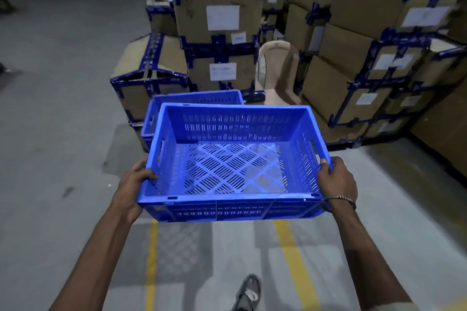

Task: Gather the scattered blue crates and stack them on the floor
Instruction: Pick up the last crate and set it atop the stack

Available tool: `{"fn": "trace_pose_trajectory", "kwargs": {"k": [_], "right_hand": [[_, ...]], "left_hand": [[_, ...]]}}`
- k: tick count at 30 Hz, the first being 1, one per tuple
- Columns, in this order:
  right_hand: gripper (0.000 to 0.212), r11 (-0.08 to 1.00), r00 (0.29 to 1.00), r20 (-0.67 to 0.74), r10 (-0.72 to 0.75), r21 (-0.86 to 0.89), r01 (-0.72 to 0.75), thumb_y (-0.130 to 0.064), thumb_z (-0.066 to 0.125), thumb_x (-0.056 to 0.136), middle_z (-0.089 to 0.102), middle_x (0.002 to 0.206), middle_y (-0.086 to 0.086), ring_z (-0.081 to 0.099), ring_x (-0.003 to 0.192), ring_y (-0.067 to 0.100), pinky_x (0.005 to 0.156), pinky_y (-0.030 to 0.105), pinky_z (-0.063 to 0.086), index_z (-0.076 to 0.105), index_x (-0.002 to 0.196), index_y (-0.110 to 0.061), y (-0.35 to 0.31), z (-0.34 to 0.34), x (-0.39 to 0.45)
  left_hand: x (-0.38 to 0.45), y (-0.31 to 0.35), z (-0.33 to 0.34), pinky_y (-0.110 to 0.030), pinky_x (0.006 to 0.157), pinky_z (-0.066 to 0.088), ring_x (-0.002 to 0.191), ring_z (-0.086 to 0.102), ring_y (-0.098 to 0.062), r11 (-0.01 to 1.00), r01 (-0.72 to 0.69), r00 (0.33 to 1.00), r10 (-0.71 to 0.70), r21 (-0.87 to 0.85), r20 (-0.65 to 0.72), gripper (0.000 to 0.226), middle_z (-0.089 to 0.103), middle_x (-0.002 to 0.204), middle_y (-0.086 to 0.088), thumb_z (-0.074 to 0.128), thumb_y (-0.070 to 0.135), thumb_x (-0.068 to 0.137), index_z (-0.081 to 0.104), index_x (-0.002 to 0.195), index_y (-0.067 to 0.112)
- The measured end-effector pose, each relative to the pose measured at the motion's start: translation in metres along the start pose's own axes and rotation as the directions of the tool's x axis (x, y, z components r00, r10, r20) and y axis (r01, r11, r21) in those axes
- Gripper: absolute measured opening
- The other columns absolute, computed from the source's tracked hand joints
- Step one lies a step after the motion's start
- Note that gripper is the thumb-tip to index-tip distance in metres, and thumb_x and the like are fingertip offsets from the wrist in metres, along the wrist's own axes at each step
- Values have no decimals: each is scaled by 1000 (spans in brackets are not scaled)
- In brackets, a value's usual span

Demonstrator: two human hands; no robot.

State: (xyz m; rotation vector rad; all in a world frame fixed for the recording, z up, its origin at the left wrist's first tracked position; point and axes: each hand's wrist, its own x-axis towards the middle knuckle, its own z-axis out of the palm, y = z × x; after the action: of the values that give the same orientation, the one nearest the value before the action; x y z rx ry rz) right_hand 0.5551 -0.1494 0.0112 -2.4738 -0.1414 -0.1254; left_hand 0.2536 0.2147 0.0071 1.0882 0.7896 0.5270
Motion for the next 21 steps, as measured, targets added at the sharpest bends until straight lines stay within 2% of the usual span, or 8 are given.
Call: {"fn": "trace_pose_trajectory", "kwargs": {"k": [2,5,7,10,13,16,18,21], "right_hand": [[35,1000,1000,3,-26,16,26,-42,44,100,67,112,22,62,102,44,76,43,46,57,119,-16,-33,13,38],[37,996,998,22,-64,63,62,-43,44,100,66,117,22,62,107,44,81,45,47,57,121,-16,-79,34,91],[36,991,994,14,-111,80,110,-43,44,99,67,114,22,62,106,44,80,45,47,58,116,-14,-108,47,123],[36,988,991,14,-136,81,134,-40,46,99,67,113,25,61,106,46,80,46,46,59,117,-10,-144,62,156],[37,988,990,18,-138,69,136,-38,46,100,66,116,26,60,108,47,82,46,46,59,118,-9,-173,78,183],[37,990,991,25,-135,40,134,-39,46,100,65,116,26,60,107,47,82,47,47,57,118,-10,-193,101,204],[36,991,992,17,-128,32,128,-40,45,99,66,115,25,60,105,47,80,47,47,56,118,-11,-205,115,214],[35,992,992,14,-128,1,128,-40,45,99,66,112,25,61,103,47,76,45,46,56,115,-11,-223,135,227]], "left_hand": [[30,25,8,-39,74,61,98,70,-34,999,-38,999,38,-16,-20,64,73,124,-14,58,0,68,71,129,14],[66,64,21,-35,74,60,93,71,-27,994,-103,994,102,-23,-38,58,73,120,-10,47,-8,76,69,127,10],[90,84,26,-38,76,58,94,70,-30,991,-137,989,136,-7,-56,59,73,119,-11,47,-8,75,70,126,12],[123,102,24,-38,72,59,94,68,-34,989,-145,987,144,-8,-77,54,71,119,-16,52,-2,70,70,118,14],[159,115,23,-49,85,54,100,66,-36,990,-142,987,142,3,-77,59,68,132,-25,53,0,69,69,125,11],[194,122,21,-56,96,50,107,66,-37,991,-130,989,130,2,-73,68,67,138,-18,51,-1,70,69,133,19],[218,126,18,-55,95,53,107,67,-36,992,-125,989,124,-6,-77,70,69,134,-16,51,-1,71,68,135,22],[251,131,13,-47,81,58,101,68,-34,995,-98,993,95,-28,-76,64,71,124,-11,50,-1,74,70,130,21]]}}
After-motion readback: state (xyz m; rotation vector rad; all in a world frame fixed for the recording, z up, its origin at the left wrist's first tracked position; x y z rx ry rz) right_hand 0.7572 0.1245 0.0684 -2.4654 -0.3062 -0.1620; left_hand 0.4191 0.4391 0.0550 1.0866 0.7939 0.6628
